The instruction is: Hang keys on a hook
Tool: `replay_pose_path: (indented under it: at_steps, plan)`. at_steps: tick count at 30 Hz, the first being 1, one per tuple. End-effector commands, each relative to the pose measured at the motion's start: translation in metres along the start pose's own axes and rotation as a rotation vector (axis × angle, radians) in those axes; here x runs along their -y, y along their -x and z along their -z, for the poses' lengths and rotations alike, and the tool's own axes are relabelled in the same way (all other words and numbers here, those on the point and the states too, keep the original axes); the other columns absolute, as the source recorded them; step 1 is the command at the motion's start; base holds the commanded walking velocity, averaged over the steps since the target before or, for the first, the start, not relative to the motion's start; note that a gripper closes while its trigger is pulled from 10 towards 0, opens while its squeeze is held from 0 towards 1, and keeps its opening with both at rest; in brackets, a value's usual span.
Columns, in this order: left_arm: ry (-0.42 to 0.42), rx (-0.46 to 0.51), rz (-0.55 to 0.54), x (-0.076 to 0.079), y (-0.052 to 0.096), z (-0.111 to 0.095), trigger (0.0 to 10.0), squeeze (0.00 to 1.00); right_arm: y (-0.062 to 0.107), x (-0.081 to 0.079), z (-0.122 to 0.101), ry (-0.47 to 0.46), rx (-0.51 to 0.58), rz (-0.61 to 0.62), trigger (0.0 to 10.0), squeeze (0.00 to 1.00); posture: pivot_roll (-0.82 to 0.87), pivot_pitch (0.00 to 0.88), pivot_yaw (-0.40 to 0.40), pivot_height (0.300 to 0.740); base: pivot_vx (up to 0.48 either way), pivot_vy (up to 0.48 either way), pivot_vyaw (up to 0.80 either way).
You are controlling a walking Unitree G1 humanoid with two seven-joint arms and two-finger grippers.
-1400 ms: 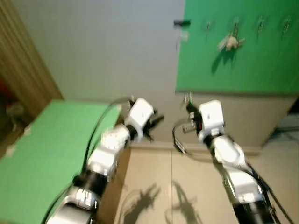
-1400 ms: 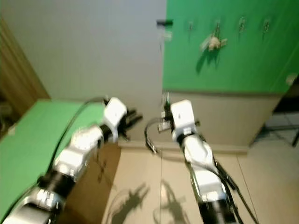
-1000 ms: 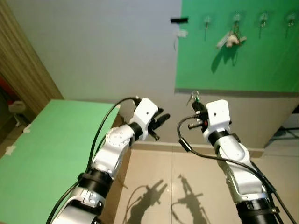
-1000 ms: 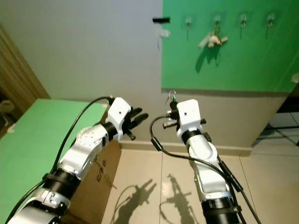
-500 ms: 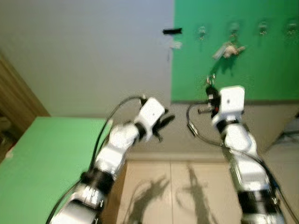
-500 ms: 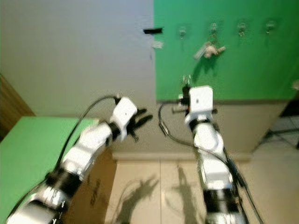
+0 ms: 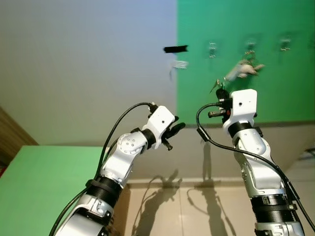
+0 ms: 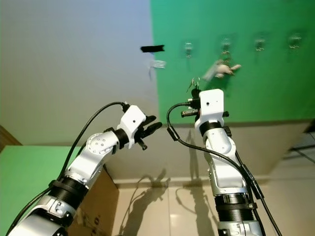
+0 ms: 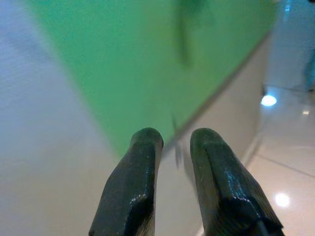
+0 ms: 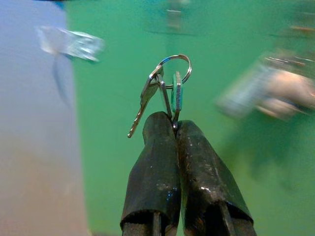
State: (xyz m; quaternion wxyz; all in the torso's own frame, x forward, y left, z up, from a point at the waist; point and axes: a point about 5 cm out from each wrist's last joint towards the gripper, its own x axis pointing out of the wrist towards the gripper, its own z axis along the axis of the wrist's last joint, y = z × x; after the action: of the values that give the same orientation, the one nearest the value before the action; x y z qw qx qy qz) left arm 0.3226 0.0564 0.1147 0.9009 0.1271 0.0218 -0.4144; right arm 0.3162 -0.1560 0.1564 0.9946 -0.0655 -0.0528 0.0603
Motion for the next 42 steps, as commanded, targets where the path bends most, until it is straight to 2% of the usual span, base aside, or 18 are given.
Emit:
replay_pose_path:
  at_steps: [1,14,17,20,23,27,42]
  plan:
    - [0.000,-0.027,-0.034,-0.010,0.006,0.005,10.0,0.00,-0.006,-0.008,-0.008,-0.015,0.014,-0.037,0.0,0.00,-0.16,0.000,0.100,0.740,0.000,0.000,0.00]
    - [0.014,0.014,-0.006,-0.003,0.007,0.001,10.0,0.00,-0.008,-0.012,-0.009,-0.013,0.003,-0.082,0.0,0.00,-0.15,0.000,0.086,0.740,0.232,-0.331,0.00]
    - [0.019,0.029,-0.027,-0.005,0.007,0.000,10.0,0.00,-0.008,-0.014,-0.017,-0.029,0.041,-0.101,0.0,0.00,-0.16,0.000,0.086,0.740,0.281,-0.386,0.00]
    - [0.034,0.031,-0.048,-0.008,0.005,-0.002,10.0,0.00,-0.009,-0.019,-0.033,-0.079,0.085,-0.160,0.0,0.00,-0.16,0.000,0.089,0.740,0.000,0.000,0.00]
    - [0.033,0.026,-0.047,-0.008,0.004,-0.002,10.0,0.00,-0.012,-0.019,-0.040,-0.110,0.089,-0.195,0.0,0.00,-0.16,0.000,0.089,0.740,0.000,0.000,0.00]
    - [0.028,0.023,-0.040,-0.005,0.005,0.000,10.0,0.00,-0.012,-0.015,-0.047,-0.104,0.088,-0.235,0.0,0.00,-0.16,0.000,0.085,0.740,0.000,0.000,0.00]
    - [0.015,0.021,-0.037,-0.007,0.002,-0.001,10.0,0.00,-0.020,-0.013,-0.050,-0.149,0.071,-0.235,0.0,0.00,-0.16,0.000,0.081,0.740,0.000,0.000,0.00]
